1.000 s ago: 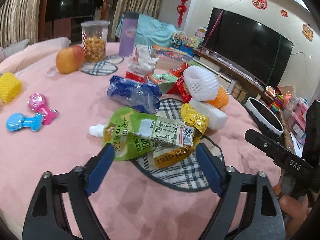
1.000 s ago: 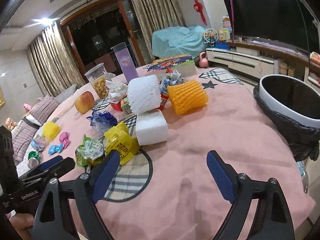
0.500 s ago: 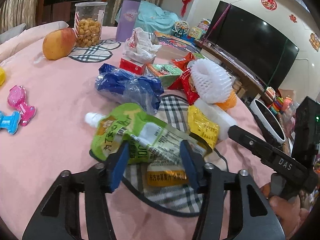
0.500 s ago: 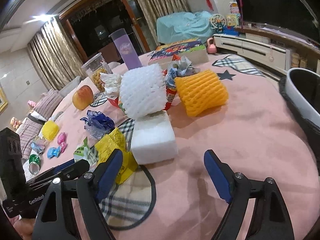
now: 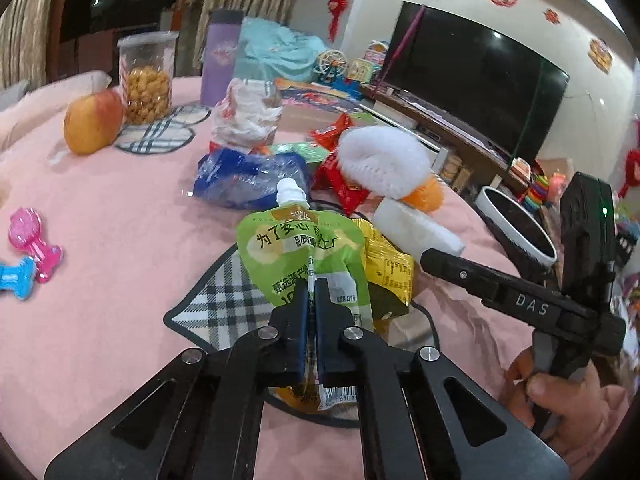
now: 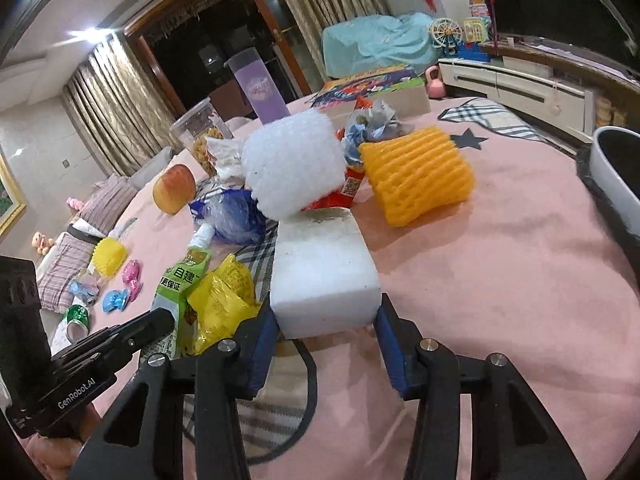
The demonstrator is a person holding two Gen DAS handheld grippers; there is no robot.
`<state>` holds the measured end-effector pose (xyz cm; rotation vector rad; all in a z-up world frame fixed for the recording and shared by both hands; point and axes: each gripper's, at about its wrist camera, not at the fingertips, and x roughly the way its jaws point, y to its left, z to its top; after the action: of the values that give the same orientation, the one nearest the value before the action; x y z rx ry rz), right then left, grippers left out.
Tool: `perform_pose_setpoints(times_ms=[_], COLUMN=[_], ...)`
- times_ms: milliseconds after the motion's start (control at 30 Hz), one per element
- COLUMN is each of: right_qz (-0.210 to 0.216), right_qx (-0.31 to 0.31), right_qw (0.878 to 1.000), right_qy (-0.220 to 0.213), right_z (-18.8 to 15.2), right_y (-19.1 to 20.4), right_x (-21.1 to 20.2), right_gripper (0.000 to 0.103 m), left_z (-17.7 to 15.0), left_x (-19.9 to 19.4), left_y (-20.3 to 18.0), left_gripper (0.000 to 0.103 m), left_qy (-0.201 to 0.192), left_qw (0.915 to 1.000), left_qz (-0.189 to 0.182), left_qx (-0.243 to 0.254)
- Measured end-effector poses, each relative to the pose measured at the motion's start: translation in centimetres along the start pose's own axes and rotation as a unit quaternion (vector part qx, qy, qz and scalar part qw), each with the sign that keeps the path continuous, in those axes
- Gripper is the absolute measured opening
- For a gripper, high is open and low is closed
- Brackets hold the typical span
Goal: Collect trash
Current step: 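Carry the green pouch and white foam block over the trash bin with both tools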
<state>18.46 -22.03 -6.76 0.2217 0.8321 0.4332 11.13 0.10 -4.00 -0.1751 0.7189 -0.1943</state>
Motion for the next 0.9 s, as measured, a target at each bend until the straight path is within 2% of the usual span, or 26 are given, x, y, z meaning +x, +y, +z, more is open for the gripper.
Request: perform_pose_setpoints(times_ms=[300, 467, 900], right_qz=[-0.015, -0.027, -0.067], right_qx=[0.025, 0.041, 0.077], right_qw=[0.999, 0.998, 0.992], right_qy=[-0.018, -0.038, -0.069], right_z=[-2.0, -2.1, -2.5], right_y=[-2.2, -4.0, -8.6], right_x=[-3.6, -5.8, -10.0], right_gripper=[0.047, 0.047, 0.048], left_z=[0.1, 0.7, 1.3], left_x=[-2.4, -2.9, 1.0], left_y=[-1.8, -4.2, -12.0], left_gripper=[0.002, 0.002, 0.002], left_qy=[-0.023, -0.030, 0.001], left_qw=[0.9994, 0.9981, 0.9902], left_qz=[-0.014, -0.036, -0.092], left_qx=[0.020, 0.041, 0.105])
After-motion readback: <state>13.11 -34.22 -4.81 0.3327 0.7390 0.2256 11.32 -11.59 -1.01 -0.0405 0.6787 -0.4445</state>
